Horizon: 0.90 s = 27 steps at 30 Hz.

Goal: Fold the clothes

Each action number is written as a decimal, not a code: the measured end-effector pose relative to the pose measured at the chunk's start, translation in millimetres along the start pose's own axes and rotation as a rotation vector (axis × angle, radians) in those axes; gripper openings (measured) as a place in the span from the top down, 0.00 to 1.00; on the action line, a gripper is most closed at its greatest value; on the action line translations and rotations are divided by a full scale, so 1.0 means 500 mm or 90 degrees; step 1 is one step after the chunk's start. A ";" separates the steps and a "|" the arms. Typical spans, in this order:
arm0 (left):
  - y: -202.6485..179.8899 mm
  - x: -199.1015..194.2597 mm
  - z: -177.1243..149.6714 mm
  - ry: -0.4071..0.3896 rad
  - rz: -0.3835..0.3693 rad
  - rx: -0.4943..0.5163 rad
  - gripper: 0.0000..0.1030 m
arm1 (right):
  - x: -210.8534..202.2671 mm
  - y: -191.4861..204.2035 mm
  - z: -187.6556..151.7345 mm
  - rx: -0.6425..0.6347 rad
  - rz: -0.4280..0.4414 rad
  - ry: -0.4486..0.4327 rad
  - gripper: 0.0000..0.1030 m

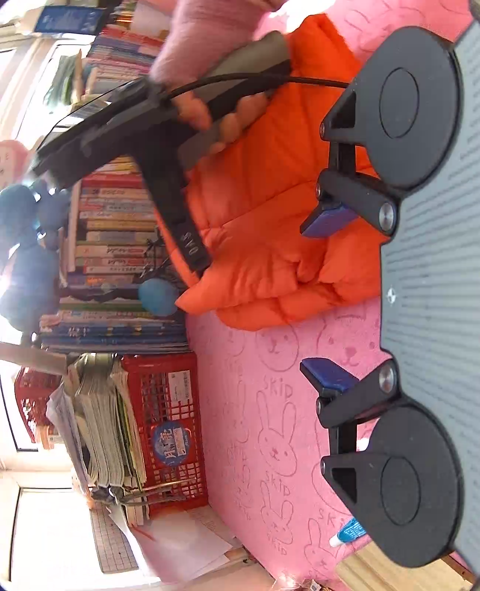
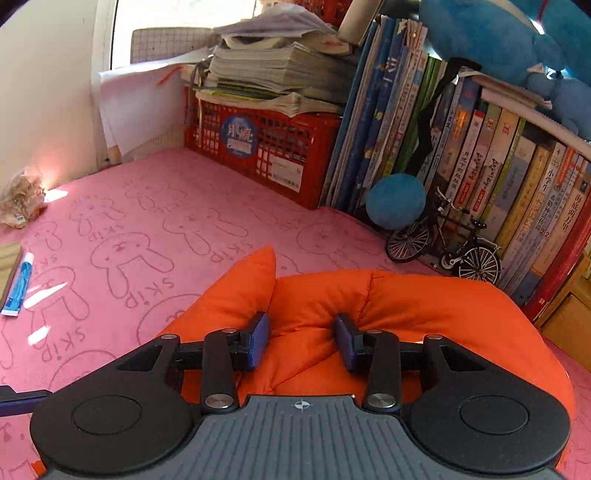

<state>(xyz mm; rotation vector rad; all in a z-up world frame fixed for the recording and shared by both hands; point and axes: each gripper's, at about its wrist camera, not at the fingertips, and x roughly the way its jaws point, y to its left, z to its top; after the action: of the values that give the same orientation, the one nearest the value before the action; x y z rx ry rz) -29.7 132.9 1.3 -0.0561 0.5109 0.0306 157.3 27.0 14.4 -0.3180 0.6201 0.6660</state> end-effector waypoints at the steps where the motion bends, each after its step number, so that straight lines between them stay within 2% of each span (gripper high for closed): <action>1: 0.017 -0.002 0.033 -0.018 -0.016 -0.036 0.32 | -0.019 -0.021 0.000 0.037 0.038 -0.024 0.59; 3: 0.018 0.018 0.093 -0.058 -0.028 -0.059 0.32 | -0.050 -0.081 -0.005 0.148 0.111 -0.072 0.59; 4: 0.003 0.044 0.112 -0.068 -0.006 -0.039 0.32 | -0.064 -0.111 -0.010 0.207 0.136 -0.094 0.59; 6: -0.033 0.102 0.136 -0.075 0.043 0.006 0.32 | -0.096 -0.170 -0.020 0.306 0.139 -0.145 0.59; 7: -0.054 0.135 0.141 -0.074 0.069 0.032 0.32 | -0.108 -0.187 -0.025 0.320 0.110 -0.161 0.59; 8: -0.076 0.167 0.146 -0.072 0.094 0.057 0.32 | -0.119 -0.202 -0.030 0.325 0.076 -0.175 0.58; 11: -0.107 0.268 0.119 -0.010 0.166 0.121 0.30 | -0.115 -0.226 -0.045 0.282 -0.017 -0.148 0.59; 13: -0.104 0.293 0.098 0.007 0.165 0.123 0.30 | -0.098 -0.235 -0.066 0.259 -0.060 -0.123 0.60; 17: -0.087 0.307 0.082 0.022 0.156 0.110 0.29 | -0.064 -0.287 -0.100 0.318 -0.105 -0.086 0.61; 18: -0.086 0.309 0.081 0.022 0.156 0.112 0.28 | -0.056 -0.292 -0.107 0.316 -0.122 -0.075 0.64; 19: -0.087 0.312 0.079 0.021 0.156 0.117 0.28 | -0.048 -0.295 -0.113 0.309 -0.140 -0.063 0.72; 22: -0.084 0.317 0.076 0.024 0.156 0.109 0.26 | -0.029 -0.290 -0.130 0.287 -0.176 -0.041 0.83; 27: -0.078 0.321 0.076 0.042 0.149 0.094 0.25 | -0.007 -0.277 -0.131 0.252 -0.220 -0.006 0.89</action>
<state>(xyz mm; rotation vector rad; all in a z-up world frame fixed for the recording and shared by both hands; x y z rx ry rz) 130.2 98.5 -42.3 0.1478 0.5818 0.2210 218.4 -108.5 -22.9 -0.0479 0.6542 0.2051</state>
